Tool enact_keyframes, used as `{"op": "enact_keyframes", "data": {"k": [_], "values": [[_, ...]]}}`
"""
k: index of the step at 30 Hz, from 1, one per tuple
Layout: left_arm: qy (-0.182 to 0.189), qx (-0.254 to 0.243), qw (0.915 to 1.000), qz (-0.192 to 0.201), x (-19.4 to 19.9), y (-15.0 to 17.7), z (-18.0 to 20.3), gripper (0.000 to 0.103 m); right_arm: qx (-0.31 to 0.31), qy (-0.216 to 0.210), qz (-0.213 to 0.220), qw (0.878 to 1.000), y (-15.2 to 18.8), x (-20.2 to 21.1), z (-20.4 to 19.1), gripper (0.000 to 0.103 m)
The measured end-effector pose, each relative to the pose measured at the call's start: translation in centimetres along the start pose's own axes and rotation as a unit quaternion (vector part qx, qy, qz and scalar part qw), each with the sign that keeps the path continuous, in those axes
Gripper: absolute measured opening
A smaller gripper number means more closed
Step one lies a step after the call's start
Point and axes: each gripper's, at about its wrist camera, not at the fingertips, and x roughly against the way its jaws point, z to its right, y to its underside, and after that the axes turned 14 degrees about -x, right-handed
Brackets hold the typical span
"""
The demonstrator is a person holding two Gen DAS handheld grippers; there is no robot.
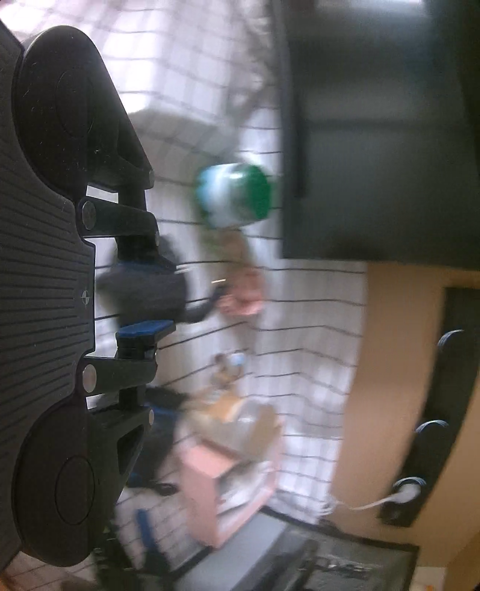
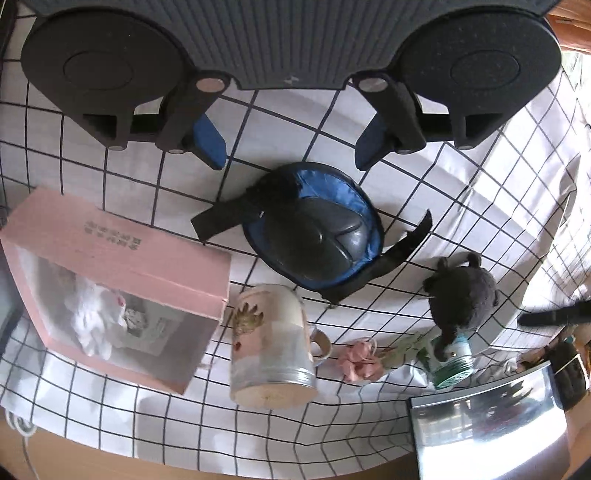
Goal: Organize soft objects
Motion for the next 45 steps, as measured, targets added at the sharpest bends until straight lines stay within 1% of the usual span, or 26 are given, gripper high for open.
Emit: {"op": "enact_keyframes", "data": {"k": [3,7,8,10,11,12,13,14,15,16,17,18,19,21,24,26,29,32,33,36,41,45], "values": [[-0.015,-0.02,0.9997,-0.005,-2.7,-1.7,-0.7,0.03,-0.001,0.003,0.008,1.0,0.0,0.3,-0.1,0.077],[-0.007,-0.048,0.9975,-0.051,-6.8,-2.1,-0.6,0.03,0.001,0.009,0.014,1.0,0.4,0.6,-0.3,0.077],[0.0,-0.06,0.9961,-0.065,-7.6,-1.9,-0.4,0.031,0.002,0.013,0.017,1.0,0.6,0.8,-0.2,0.077],[0.015,-0.066,0.9962,-0.055,-7.5,-1.5,-0.4,0.03,0.001,0.018,0.017,1.0,0.8,0.9,0.0,0.078],[0.031,-0.06,0.9961,-0.057,-7.4,-1.3,-0.5,0.03,-0.002,0.021,0.015,1.0,0.9,0.9,0.2,0.078],[0.06,-0.052,0.9949,-0.063,-7.2,-1.3,-0.6,0.031,-0.005,0.024,0.013,1.0,1.0,0.9,0.5,0.078],[0.09,-0.047,0.9923,-0.071,-7.1,-1.3,-0.6,0.037,-0.009,0.025,0.012,1.0,1.1,0.9,0.6,0.078],[0.099,-0.061,0.9905,-0.073,-6.8,-1.2,-0.2,0.044,-0.012,0.026,0.01,1.0,1.2,0.9,0.8,0.078],[0.099,-0.091,0.988,-0.077,-6.5,-1.0,0.4,0.054,-0.015,0.027,0.009,0.999,1.2,0.9,0.9,0.078],[0.097,-0.115,0.9854,-0.081,-6.6,-0.8,0.9,0.061,-0.016,0.026,0.008,0.999,1.2,0.8,0.9,0.078],[0.093,-0.137,0.9829,-0.081,-6.3,-0.5,1.4,0.063,-0.016,0.025,0.008,1.0,1.2,0.8,0.9,0.078],[0.09,-0.15,0.9814,-0.078,-6.1,-0.1,1.7,0.066,-0.014,0.024,0.008,1.0,1.3,0.8,0.8,0.078],[0.086,-0.155,0.9814,-0.074,-5.9,0.1,2.0,0.066,-0.011,0.022,0.008,1.0,1.3,0.8,0.7,0.078],[0.064,-0.14,0.9853,-0.073,-5.9,0.4,1.9,0.066,-0.005,0.019,0.006,1.0,1.4,0.8,0.3,0.078],[0.027,-0.121,0.9886,-0.086,-7.3,0.1,1.6,0.066,0.005,0.014,0.002,1.0,1.5,0.7,-0.2,0.078],[0.012,-0.102,0.9906,-0.09,-8.2,0.0,1.1,0.067,0.013,0.012,0.002,1.0,1.6,0.7,-0.6,0.078],[0.011,-0.075,0.9934,-0.085,-8.8,-0.3,0.2,0.068,0.026,0.015,0.005,1.0,2.0,0.8,-0.8,0.078],[0.011,-0.084,0.9925,-0.088,-9.4,0.1,0.0,0.071,0.03,0.019,0.004,0.999,2.3,0.9,-0.6,0.079],[0.012,-0.089,0.992,-0.088,-9.6,0.3,0.0,0.074,0.025,0.018,0.002,1.0,2.3,1.0,-0.3,0.079],[0.029,-0.079,0.9916,-0.098,-10.1,0.6,-0.5,0.078,0.007,0.018,-0.001,1.0,2.3,1.0,0.5,0.08],[0.033,-0.057,0.9936,-0.092,-10.0,1.0,-0.8,0.078,-0.003,0.018,-0.003,1.0,2.3,1.0,1.0,0.08],[0.033,-0.015,0.9956,-0.086,-9.4,1.4,-1.4,0.078,0.001,0.012,0.002,1.0,2.2,1.2,0.9,0.08]]}}
